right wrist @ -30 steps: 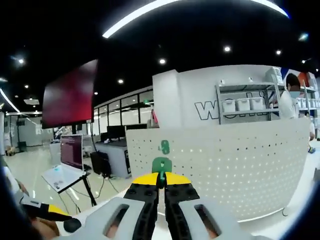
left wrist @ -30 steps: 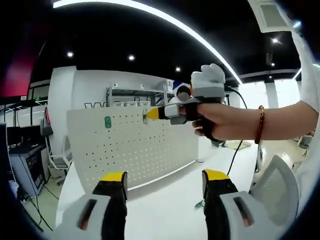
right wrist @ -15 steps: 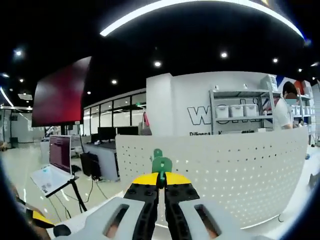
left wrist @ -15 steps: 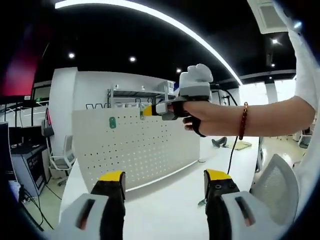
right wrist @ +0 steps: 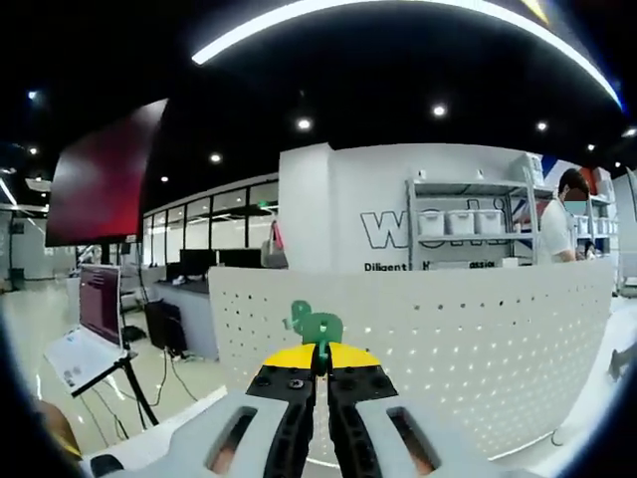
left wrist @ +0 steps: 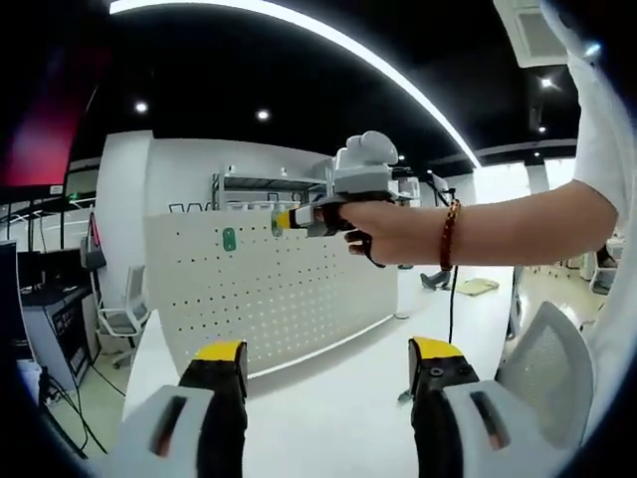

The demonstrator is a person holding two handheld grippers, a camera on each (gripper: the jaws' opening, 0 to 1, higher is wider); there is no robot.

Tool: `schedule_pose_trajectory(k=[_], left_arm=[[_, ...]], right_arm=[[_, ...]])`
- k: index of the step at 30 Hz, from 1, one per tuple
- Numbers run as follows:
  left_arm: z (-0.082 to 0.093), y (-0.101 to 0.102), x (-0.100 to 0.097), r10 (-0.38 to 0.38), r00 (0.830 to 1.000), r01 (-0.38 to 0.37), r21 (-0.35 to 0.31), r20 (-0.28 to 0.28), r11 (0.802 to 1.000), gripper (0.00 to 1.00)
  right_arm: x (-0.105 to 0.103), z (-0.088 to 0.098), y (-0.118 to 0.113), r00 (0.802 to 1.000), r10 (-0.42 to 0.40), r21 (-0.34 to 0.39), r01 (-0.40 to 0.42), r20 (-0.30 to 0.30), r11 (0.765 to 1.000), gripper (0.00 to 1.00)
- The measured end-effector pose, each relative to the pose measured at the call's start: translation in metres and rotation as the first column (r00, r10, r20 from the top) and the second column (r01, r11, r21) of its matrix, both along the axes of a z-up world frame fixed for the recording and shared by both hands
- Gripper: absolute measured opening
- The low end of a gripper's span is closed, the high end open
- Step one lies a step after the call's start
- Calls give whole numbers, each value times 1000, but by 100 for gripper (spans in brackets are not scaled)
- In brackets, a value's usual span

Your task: Insert the hook assembly into the mounting plate slot until the hook locks in place.

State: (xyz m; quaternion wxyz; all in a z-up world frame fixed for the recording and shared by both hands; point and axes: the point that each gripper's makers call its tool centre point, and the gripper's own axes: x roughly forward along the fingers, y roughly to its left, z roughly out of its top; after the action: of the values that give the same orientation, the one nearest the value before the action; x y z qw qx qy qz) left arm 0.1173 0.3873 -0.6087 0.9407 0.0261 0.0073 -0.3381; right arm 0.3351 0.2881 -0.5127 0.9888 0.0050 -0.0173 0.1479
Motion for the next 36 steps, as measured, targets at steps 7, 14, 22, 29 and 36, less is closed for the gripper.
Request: schedule_pose_trajectory(k=[7, 14, 22, 29, 36], left_arm=[[-1, 3, 5, 0, 1000, 0, -17, -4, 1000, 68], [-2, 4, 8, 0, 1000, 0, -22, 1, 1000, 69], [-7, 4, 7, 1, 1000, -2, -37, -13, 999, 69], [-7, 3, 8, 4, 1000, -4, -42, -14, 999, 69], [-9, 6, 11, 5, 1000, -6, -38, -19, 999, 69]], right_arm=[[13, 0, 2, 1000, -16, -22, 16, -3, 1000, 1], [26, 1, 3, 999, -38, -37, 39, 7, 999, 1], [42, 1, 7, 999, -52, -37, 52, 4, 998, 1], [56, -1, 7, 998, -68, -41, 68, -3, 997, 1], [67, -3, 7, 997, -82, -59, 82, -3, 995, 1]])
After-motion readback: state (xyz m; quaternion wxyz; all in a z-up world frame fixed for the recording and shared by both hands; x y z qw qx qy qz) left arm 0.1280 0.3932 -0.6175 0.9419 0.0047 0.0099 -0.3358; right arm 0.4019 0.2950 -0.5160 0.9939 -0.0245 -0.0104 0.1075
